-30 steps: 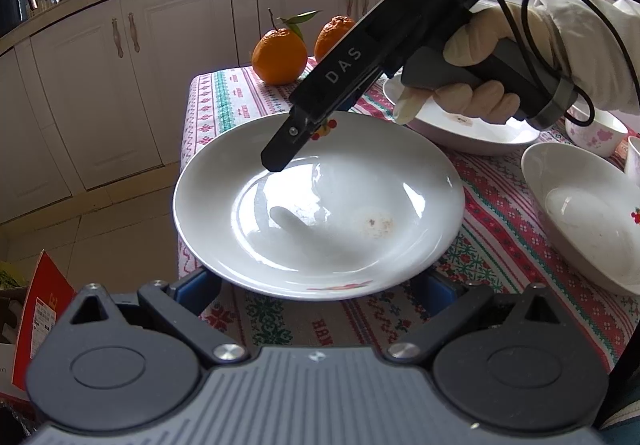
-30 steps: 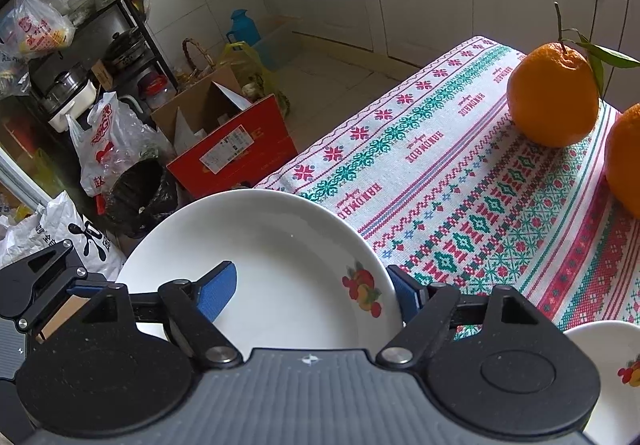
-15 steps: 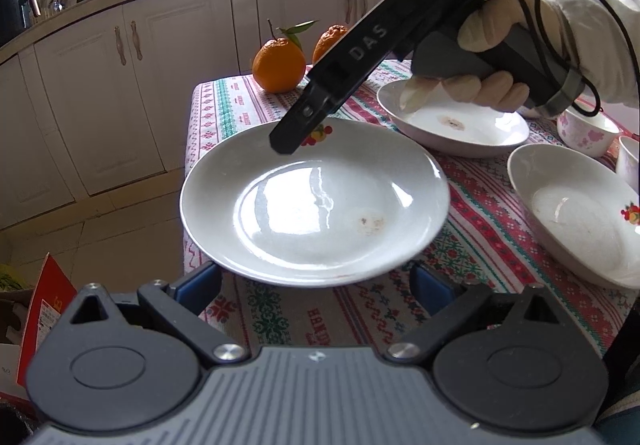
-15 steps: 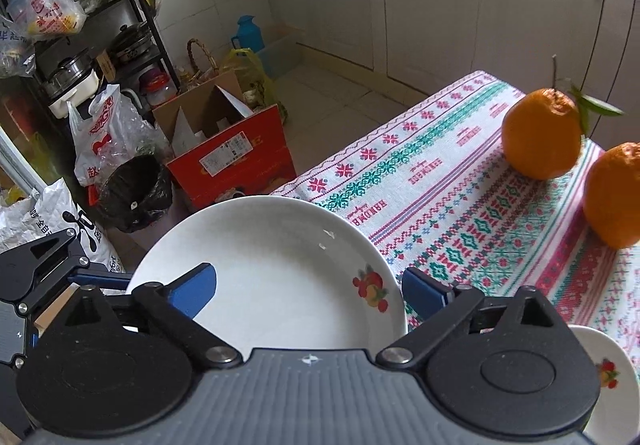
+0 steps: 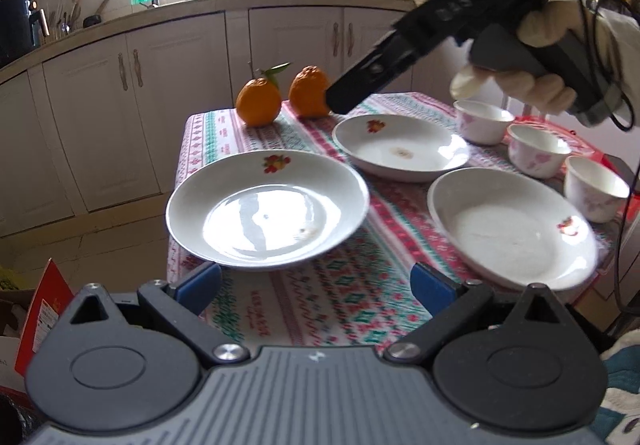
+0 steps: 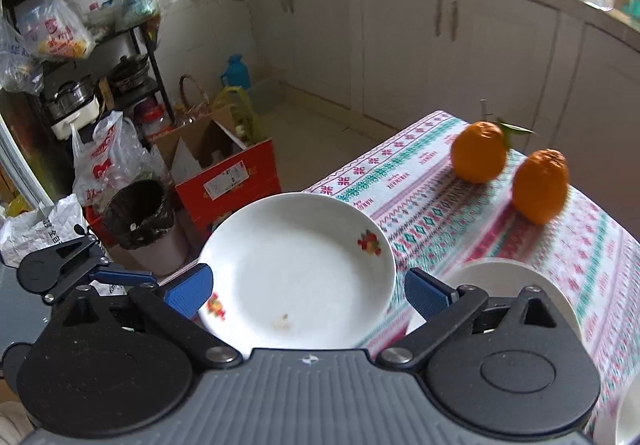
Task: Organize plates and bowls
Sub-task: 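Carry the held plate with the right gripper toward another white plate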
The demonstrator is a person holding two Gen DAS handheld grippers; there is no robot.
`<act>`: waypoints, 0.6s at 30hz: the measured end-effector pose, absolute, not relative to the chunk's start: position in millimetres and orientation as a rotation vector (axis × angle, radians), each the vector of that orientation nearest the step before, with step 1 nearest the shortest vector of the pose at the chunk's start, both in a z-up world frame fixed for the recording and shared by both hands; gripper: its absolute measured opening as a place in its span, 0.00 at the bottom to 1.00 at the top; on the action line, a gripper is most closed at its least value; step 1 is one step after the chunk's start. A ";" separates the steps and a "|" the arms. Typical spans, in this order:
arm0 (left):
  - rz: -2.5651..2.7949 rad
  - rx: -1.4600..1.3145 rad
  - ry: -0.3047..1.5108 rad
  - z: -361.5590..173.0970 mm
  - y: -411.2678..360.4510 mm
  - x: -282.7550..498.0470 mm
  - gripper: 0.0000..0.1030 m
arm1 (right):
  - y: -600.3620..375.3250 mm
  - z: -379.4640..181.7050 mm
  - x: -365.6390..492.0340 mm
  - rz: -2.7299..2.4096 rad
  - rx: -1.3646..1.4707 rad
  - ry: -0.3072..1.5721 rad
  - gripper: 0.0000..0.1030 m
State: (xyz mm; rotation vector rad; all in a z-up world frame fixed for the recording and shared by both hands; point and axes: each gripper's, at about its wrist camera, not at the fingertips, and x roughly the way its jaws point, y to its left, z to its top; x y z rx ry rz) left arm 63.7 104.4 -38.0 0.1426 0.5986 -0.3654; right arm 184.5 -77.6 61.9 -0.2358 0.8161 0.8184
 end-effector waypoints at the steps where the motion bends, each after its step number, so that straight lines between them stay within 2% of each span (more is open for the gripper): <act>1: -0.367 0.143 0.594 -37.0 102.5 59.8 0.97 | -83.4 64.0 176.1 0.802 -0.232 0.808 1.00; 18: -0.438 0.143 0.584 -43.1 56.8 14.9 0.97 | -179.8 37.7 64.2 0.529 -0.109 0.800 1.00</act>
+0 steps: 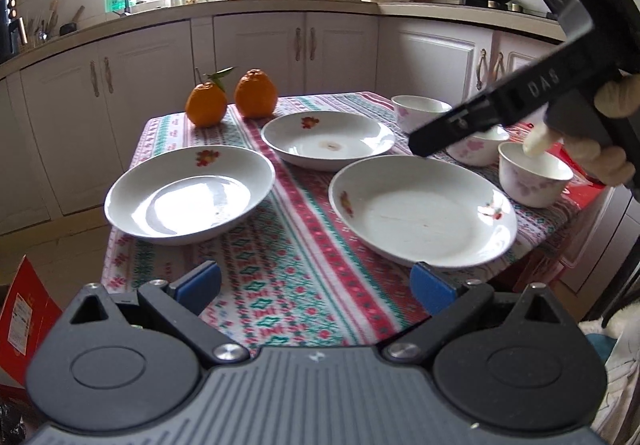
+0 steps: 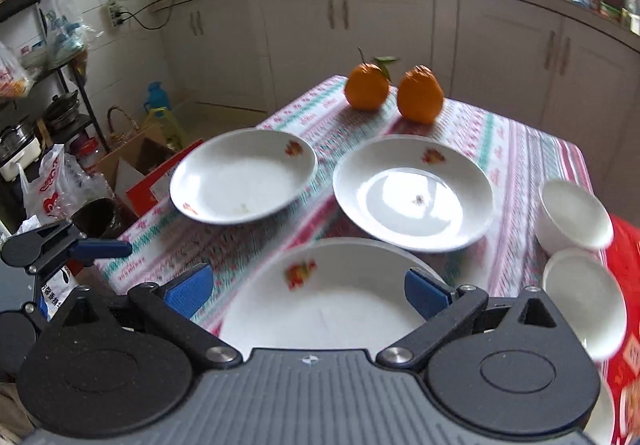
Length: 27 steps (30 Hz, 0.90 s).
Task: Organize plates and bowls
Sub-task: 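Carry the held plate with the right gripper toward another white plate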
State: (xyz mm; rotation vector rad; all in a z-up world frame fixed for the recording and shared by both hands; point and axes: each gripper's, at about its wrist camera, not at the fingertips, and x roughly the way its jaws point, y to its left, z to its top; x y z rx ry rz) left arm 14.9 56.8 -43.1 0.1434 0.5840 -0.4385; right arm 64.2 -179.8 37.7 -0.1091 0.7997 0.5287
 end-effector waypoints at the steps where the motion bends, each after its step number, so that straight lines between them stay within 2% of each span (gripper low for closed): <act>1: -0.438 0.146 0.583 -43.3 53.7 14.5 0.97 | -182.2 36.2 61.9 0.522 -0.106 0.803 1.00; 15: -0.524 0.208 0.613 -52.2 22.3 14.1 0.97 | -221.4 20.5 67.2 0.464 -0.029 0.870 1.00; 27: -0.627 0.262 0.657 -67.1 -0.5 30.6 0.97 | -244.8 3.8 120.8 0.452 0.087 1.076 1.00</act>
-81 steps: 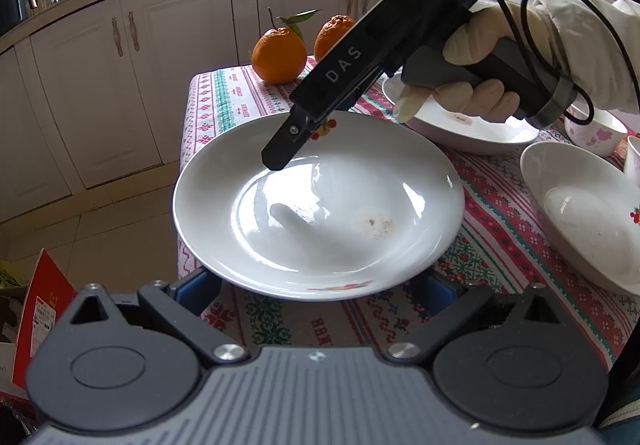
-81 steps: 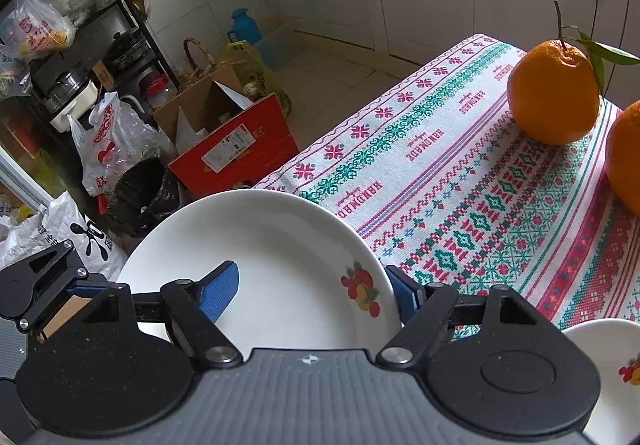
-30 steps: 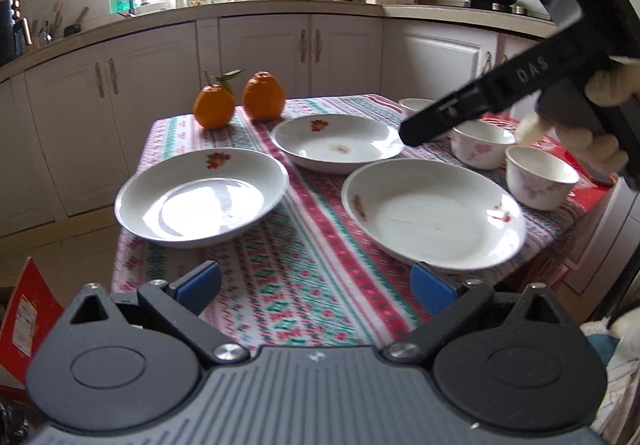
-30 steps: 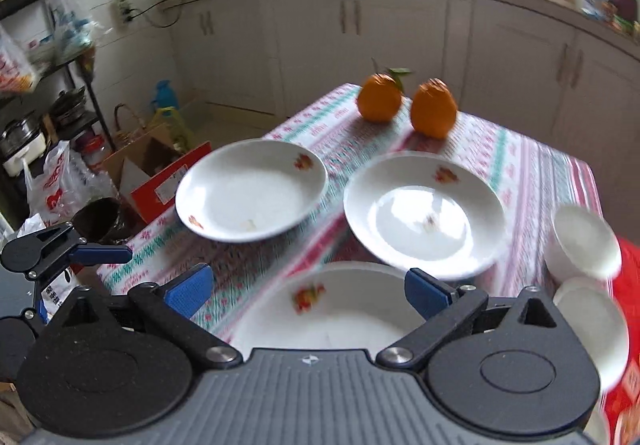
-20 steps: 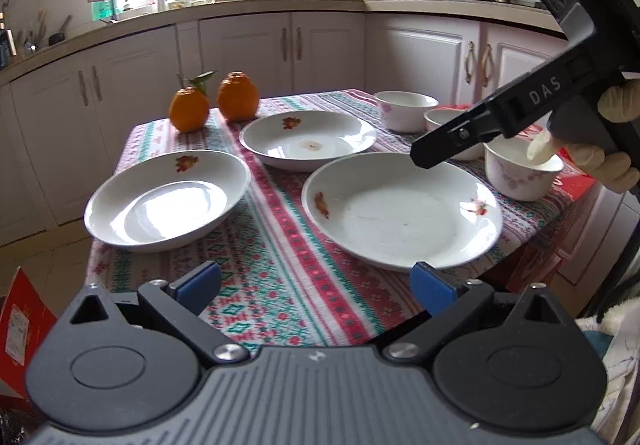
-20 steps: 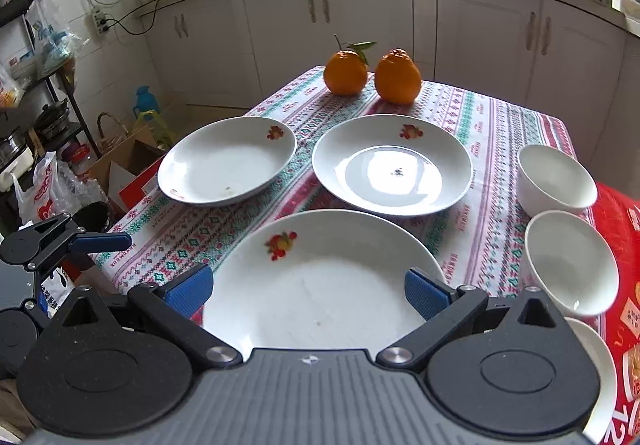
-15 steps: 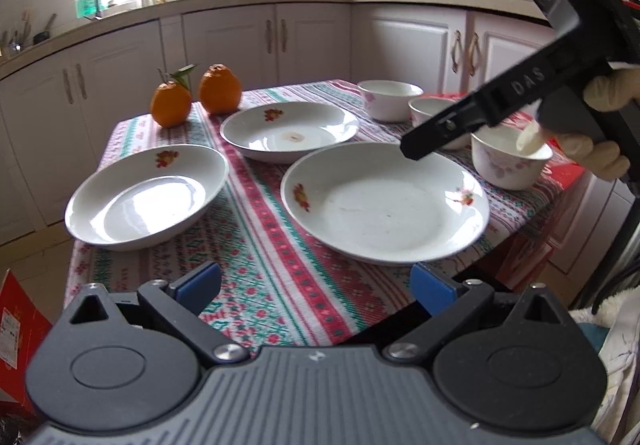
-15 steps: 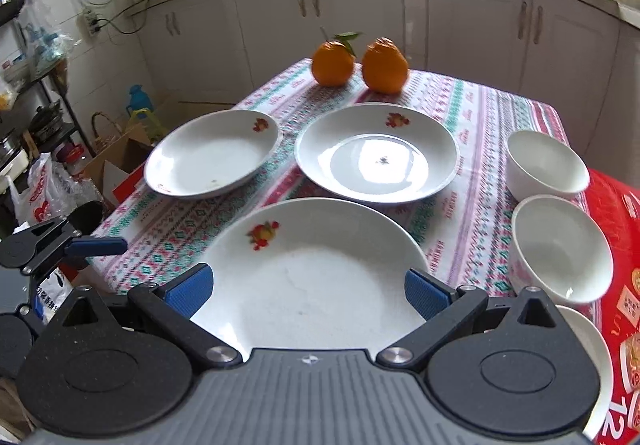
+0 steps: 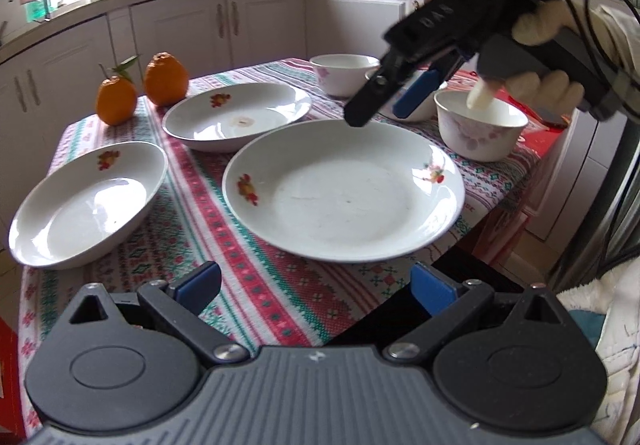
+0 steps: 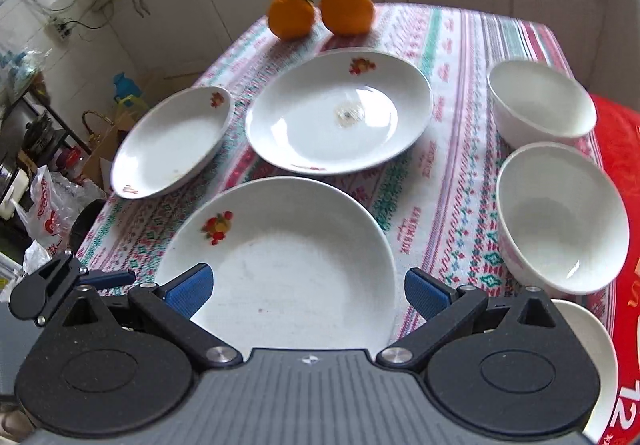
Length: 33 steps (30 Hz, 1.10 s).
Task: Organize plates and bowls
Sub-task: 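Carry the held plate with the right gripper toward another white plate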
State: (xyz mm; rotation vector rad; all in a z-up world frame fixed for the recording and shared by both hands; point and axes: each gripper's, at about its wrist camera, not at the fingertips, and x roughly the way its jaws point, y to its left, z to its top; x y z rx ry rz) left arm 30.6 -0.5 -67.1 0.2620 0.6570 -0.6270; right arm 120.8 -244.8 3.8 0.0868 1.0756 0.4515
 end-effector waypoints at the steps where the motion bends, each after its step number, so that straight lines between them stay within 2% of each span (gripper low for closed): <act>1: -0.631 0.262 0.663 -68.7 -1.9 32.5 0.97 | -245.4 1.8 123.9 0.443 0.092 1.090 1.00; 8: -0.669 0.248 0.684 -75.6 -7.2 43.6 0.97 | -246.4 -9.4 142.1 0.456 0.113 1.155 0.99; 19: -0.706 0.226 0.699 -78.1 -9.0 51.4 0.96 | -250.0 -21.5 168.5 0.495 0.137 1.231 0.88; 21: -0.716 0.222 0.700 -78.0 -8.7 52.9 0.96 | -249.9 -23.4 170.9 0.501 0.128 1.242 0.82; 26: -0.741 0.226 0.700 -77.6 -11.0 55.4 0.94 | -249.4 -26.3 174.6 0.526 0.135 1.268 0.76; 33: -0.761 0.231 0.691 -76.6 -12.0 55.2 0.94 | -247.1 -25.9 174.9 0.561 0.122 1.269 0.74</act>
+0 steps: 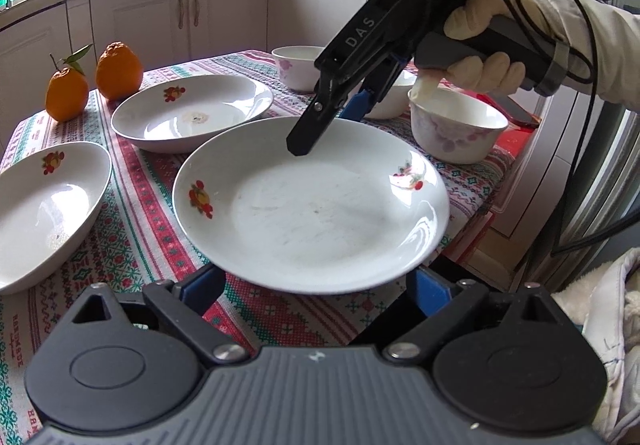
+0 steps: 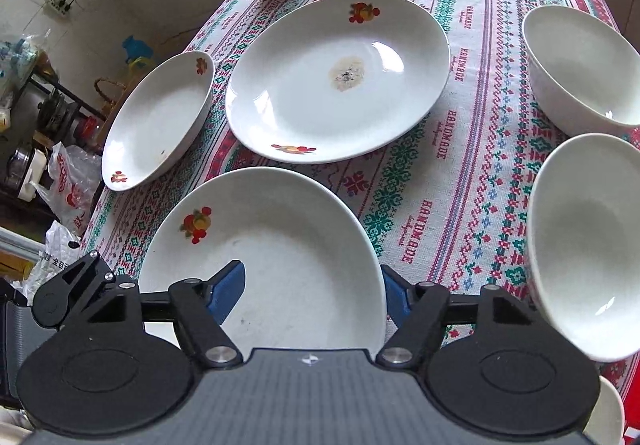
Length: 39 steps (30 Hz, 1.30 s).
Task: Organize plates and bowls
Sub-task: 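Carry the held plate with the right gripper toward another white plate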
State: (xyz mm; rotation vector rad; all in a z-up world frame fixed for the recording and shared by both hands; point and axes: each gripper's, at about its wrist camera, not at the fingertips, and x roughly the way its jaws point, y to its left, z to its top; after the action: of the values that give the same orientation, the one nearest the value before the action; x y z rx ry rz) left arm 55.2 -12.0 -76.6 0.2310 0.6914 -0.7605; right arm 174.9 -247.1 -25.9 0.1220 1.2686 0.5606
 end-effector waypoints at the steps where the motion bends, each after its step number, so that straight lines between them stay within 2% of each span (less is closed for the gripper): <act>1: -0.762 0.233 0.691 -76.4 -12.0 55.1 0.94 | -246.5 -26.1 174.6 0.562 0.117 1.267 0.74; 18: -0.792 0.257 0.718 -74.2 6.5 60.6 0.94 | -227.5 -28.5 158.9 0.643 0.040 1.254 0.75; 31: -0.794 0.264 0.730 -76.4 3.5 66.1 0.94 | -241.1 -33.9 181.1 0.696 0.178 1.292 0.75; 39: -0.800 0.277 0.729 -75.3 3.3 66.7 0.94 | -238.8 -33.3 184.9 0.706 0.167 1.278 0.75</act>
State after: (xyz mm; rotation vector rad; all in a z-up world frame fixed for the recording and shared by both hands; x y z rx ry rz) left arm 66.7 3.3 -75.3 0.2766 0.7290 -0.8004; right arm 184.9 -238.8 -33.3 0.1668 1.2781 0.7056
